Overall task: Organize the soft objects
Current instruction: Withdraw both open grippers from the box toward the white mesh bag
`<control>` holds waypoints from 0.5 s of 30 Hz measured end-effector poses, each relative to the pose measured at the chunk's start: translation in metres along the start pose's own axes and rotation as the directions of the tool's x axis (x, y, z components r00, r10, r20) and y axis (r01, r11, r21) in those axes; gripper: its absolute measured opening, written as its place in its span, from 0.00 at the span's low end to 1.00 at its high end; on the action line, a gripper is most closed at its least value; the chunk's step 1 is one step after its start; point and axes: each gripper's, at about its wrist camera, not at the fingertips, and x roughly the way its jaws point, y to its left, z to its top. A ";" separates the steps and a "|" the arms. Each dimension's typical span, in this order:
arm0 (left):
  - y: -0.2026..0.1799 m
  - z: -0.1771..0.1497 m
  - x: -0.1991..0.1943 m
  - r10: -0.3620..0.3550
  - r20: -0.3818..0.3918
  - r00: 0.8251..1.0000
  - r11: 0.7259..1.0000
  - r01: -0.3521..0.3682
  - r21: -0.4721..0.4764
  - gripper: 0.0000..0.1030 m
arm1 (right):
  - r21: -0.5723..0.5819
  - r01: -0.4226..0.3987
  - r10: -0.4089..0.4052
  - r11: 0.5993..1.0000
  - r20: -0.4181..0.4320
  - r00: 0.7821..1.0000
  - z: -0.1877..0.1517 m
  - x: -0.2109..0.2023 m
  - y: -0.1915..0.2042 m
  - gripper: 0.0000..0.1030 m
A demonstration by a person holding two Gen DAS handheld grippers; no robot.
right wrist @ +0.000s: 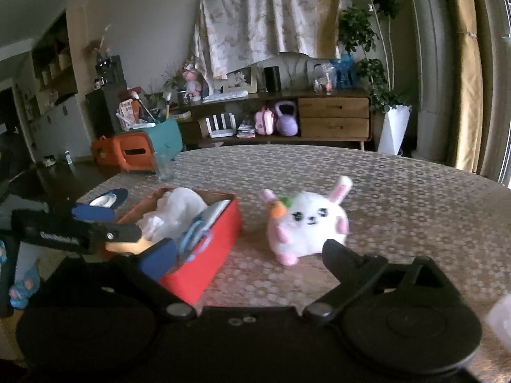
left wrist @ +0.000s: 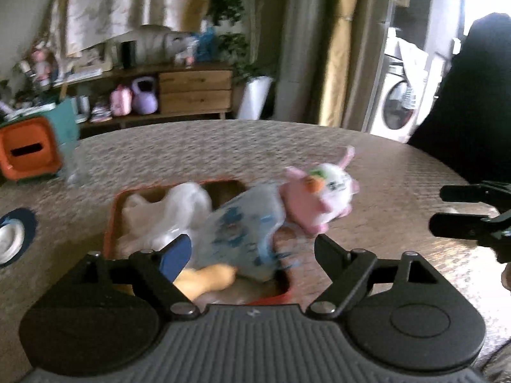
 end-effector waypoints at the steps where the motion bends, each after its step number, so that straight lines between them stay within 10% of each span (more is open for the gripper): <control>1: -0.007 0.003 0.003 -0.019 -0.001 1.000 1.000 0.019 0.010 0.82 | -0.001 0.013 -0.013 1.000 -0.002 1.000 -0.001 -0.003 -0.006 0.96; 15: -0.134 0.029 0.087 -0.340 -0.118 0.933 0.910 0.358 0.207 1.00 | 0.081 0.165 -0.161 0.983 -0.058 0.985 -0.037 -0.047 -0.104 0.98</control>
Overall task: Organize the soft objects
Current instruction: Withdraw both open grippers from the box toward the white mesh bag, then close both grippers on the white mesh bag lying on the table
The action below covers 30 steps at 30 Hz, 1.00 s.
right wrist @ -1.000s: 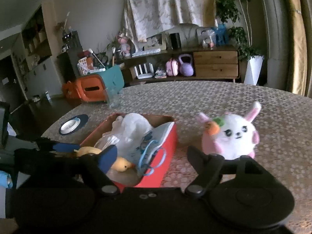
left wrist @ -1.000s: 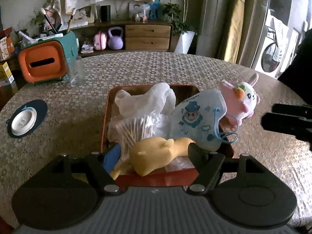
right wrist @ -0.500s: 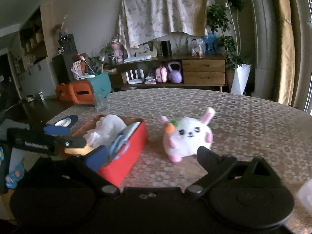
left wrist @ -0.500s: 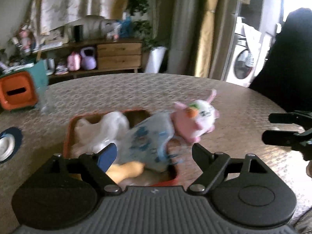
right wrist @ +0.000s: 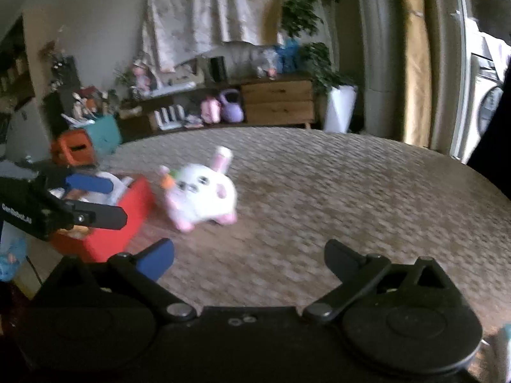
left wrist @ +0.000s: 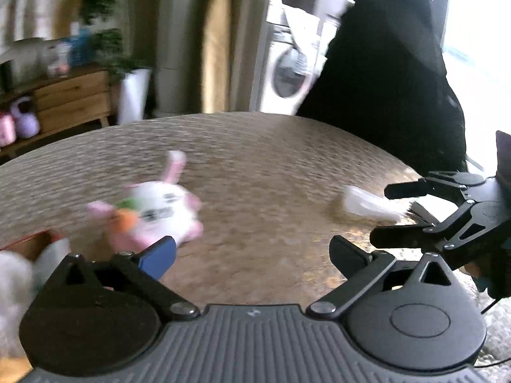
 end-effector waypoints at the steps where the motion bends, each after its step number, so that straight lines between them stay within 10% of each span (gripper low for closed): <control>1: -0.007 0.002 0.010 -0.021 -0.007 1.000 1.000 0.021 0.017 1.00 | 0.008 0.021 -0.021 1.000 -0.005 1.000 -0.003 -0.003 -0.008 0.98; 13: -0.098 0.035 0.103 -0.173 -0.065 0.983 0.961 0.183 0.205 1.00 | 0.040 0.207 -0.206 0.977 -0.036 0.978 -0.038 -0.037 -0.079 0.99; 30: -0.156 0.058 0.194 -0.186 -0.155 0.970 0.919 0.228 0.321 1.00 | 0.003 0.164 -0.163 0.986 -0.109 0.981 -0.055 -0.011 -0.127 0.90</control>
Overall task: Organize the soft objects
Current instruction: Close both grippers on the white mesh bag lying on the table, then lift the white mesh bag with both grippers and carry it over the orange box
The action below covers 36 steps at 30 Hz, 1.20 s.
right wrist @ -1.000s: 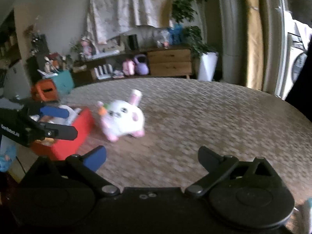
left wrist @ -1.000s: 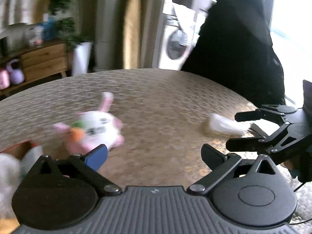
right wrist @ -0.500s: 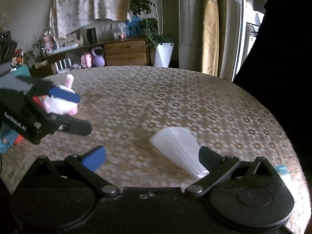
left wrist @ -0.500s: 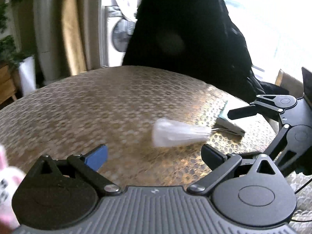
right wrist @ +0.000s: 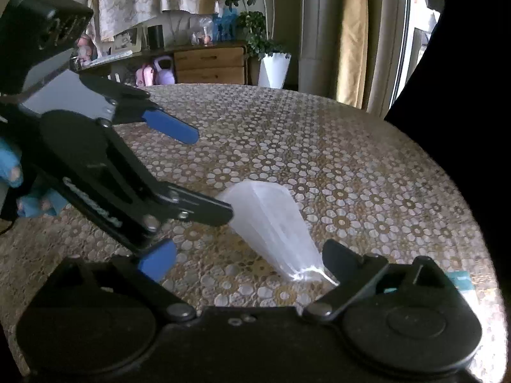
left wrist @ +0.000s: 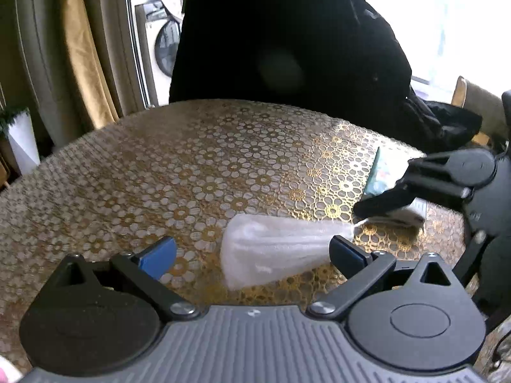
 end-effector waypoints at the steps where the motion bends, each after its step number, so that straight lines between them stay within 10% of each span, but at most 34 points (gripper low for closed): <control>1: 0.001 0.002 0.004 -0.010 -0.007 1.000 1.000 0.010 -0.006 1.00 | -0.001 0.000 0.000 1.000 -0.005 1.000 0.001 0.004 -0.002 0.88; 9: -0.002 0.003 0.034 -0.071 -0.050 0.996 0.997 0.071 -0.004 0.92 | 0.001 0.028 -0.028 1.000 -0.054 0.998 -0.004 0.027 -0.015 0.74; 26: 0.010 0.002 0.040 -0.056 -0.065 0.996 0.995 0.051 -0.081 0.17 | 0.000 0.114 -0.114 0.993 -0.067 0.991 -0.010 0.025 -0.014 0.19; 36: 0.007 -0.003 0.005 -0.023 -0.024 0.999 0.991 0.019 -0.135 0.07 | -0.058 0.155 -0.155 0.986 -0.004 0.988 0.002 0.008 0.009 0.06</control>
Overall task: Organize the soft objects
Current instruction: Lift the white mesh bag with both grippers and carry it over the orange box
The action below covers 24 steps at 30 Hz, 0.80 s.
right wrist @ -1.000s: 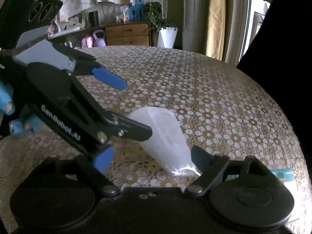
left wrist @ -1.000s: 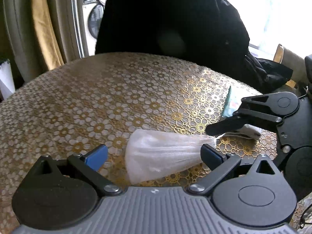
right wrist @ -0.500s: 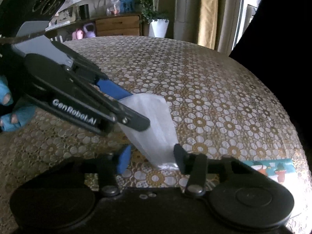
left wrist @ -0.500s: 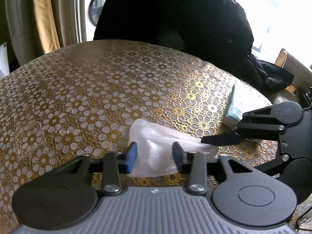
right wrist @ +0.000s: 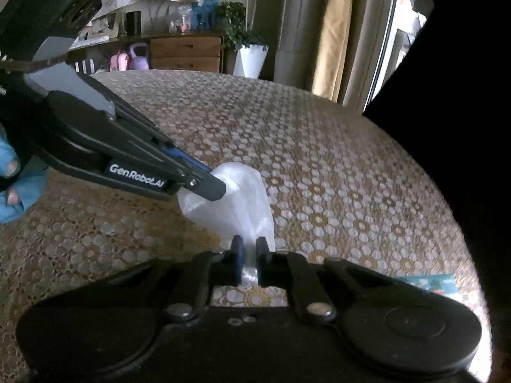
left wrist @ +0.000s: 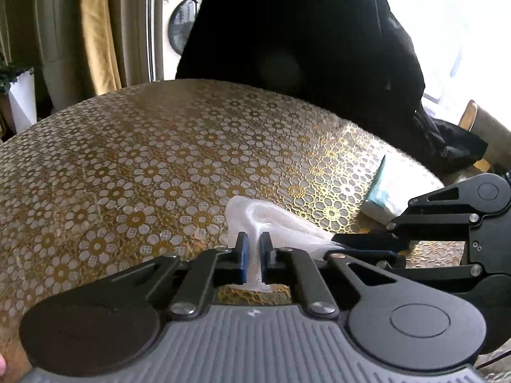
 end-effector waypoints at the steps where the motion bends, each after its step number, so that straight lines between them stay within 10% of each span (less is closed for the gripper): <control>1: 0.000 0.000 -0.005 -0.001 0.000 1.000 1.000 0.001 -0.006 0.07 | -0.001 -0.003 0.003 1.000 0.007 1.000 0.002 -0.003 0.002 0.06; 24: 0.017 -0.036 -0.213 0.192 0.128 0.973 0.978 -0.179 -0.107 0.07 | -0.085 -0.245 0.256 0.966 0.172 0.951 0.078 -0.102 0.085 0.06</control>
